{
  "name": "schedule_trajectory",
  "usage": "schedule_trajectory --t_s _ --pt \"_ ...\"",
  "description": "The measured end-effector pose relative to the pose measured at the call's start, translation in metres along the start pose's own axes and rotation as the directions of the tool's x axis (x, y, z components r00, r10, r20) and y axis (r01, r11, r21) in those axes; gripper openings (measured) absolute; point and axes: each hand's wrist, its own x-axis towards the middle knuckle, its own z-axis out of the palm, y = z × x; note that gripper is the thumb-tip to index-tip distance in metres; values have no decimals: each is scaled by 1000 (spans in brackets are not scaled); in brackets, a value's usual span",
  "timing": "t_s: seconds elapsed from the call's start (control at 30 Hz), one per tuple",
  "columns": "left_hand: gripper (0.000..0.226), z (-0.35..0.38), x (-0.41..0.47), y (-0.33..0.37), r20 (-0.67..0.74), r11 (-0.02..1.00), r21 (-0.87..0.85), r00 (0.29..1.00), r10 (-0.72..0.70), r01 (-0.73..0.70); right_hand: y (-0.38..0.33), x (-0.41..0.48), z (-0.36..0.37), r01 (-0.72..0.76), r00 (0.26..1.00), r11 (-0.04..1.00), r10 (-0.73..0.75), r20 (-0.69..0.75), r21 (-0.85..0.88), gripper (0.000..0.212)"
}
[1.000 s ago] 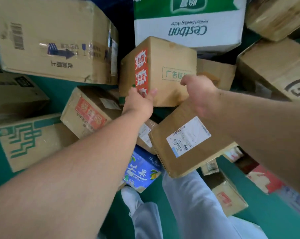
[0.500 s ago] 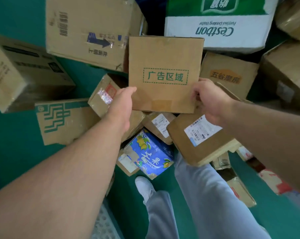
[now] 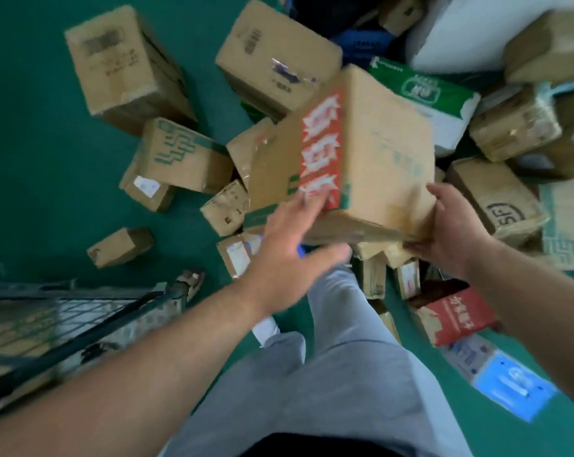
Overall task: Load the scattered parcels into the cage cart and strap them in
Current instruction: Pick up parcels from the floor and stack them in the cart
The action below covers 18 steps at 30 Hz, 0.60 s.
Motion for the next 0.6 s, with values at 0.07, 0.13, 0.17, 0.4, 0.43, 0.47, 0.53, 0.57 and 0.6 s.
schedule_trajectory --t_s 0.07,0.13,0.17,0.4,0.43,0.47,0.53,0.57,0.6 --pt "84 -5 -50 -10 4 981 179 997 77 -76 29 -39 10 -33 999 999 33 19 1 56" --pt "89 -13 -101 -24 -49 975 193 992 118 -107 63 -80 27 -45 998 998 46 32 -32 57" --pt "90 -17 -124 -30 -82 978 181 990 116 -100 80 -99 35 -44 999 997 46 27 -55 58" --pt "96 -62 -270 -90 -264 997 -60 963 -56 41 168 -223 88 65 994 953 -36 104 -295 27" --pt "94 -67 -291 -97 -280 994 -96 957 -81 56 175 -236 95 88 991 944 -51 123 -317 26" --pt "92 -69 -308 -101 -284 990 -116 953 -106 76 181 -248 101 81 989 940 -34 143 -333 30" --pt "87 -69 -338 -107 -310 990 -103 943 -123 96 191 -265 112 43 982 934 26 186 -355 44" --pt "85 -68 -351 -109 -329 991 -98 937 -122 95 196 -271 116 31 978 927 49 201 -374 49" --pt "84 -65 -361 -110 -339 990 -101 933 -122 93 200 -272 120 19 978 927 62 201 -375 55"
